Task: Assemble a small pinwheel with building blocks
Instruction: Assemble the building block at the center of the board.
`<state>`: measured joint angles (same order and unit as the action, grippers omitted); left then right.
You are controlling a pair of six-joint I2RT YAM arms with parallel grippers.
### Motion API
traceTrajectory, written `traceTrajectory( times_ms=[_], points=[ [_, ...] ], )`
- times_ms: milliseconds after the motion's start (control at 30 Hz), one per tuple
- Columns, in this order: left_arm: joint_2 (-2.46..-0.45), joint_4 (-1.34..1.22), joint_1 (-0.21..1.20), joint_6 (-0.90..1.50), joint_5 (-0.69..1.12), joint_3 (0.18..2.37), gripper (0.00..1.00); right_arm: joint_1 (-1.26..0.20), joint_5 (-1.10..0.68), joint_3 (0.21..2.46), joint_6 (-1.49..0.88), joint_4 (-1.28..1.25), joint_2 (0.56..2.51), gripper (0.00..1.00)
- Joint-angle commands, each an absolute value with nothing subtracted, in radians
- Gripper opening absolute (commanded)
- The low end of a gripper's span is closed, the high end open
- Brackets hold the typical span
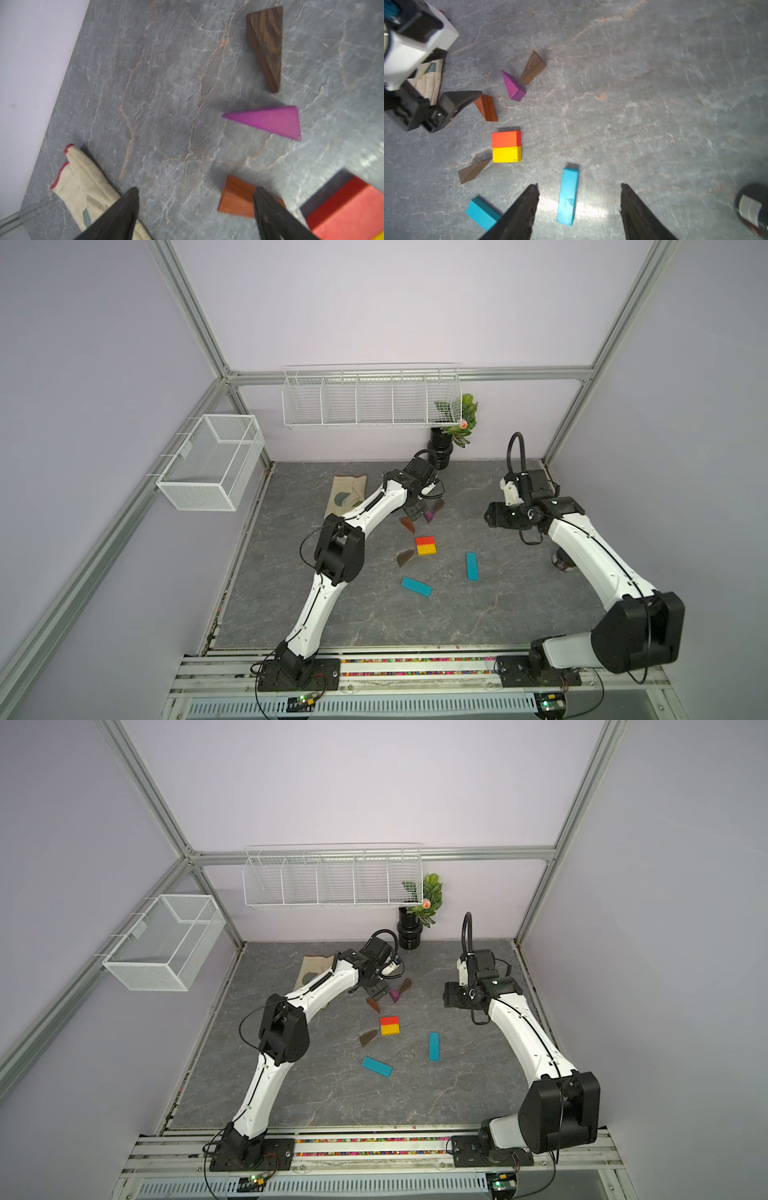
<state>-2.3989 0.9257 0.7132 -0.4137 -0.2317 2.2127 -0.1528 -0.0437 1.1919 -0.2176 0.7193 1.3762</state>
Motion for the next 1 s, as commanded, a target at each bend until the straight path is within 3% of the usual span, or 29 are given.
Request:
traceTrajectory(
  times_ms=[0,700,833,967],
  points=[
    [-2.432,0.911,0.742,-0.433,-0.241,2.240,0.87,-0.113,-0.064,1.135,-0.244,0.751,1.301,0.66],
    [-2.551,0.729,0.756,-0.407,-0.100,2.241,0.83,0.032,-0.124,1.028,-0.213,0.836,1.152,0.66],
    [-2.568,0.726,0.756,-0.357,-0.093,2.253,0.75,0.041,-0.121,1.026,-0.212,0.841,1.144,0.66],
    [-2.569,0.729,0.756,-0.281,-0.134,2.265,0.47,0.049,-0.120,1.021,-0.212,0.841,1.132,0.66]
  ],
)
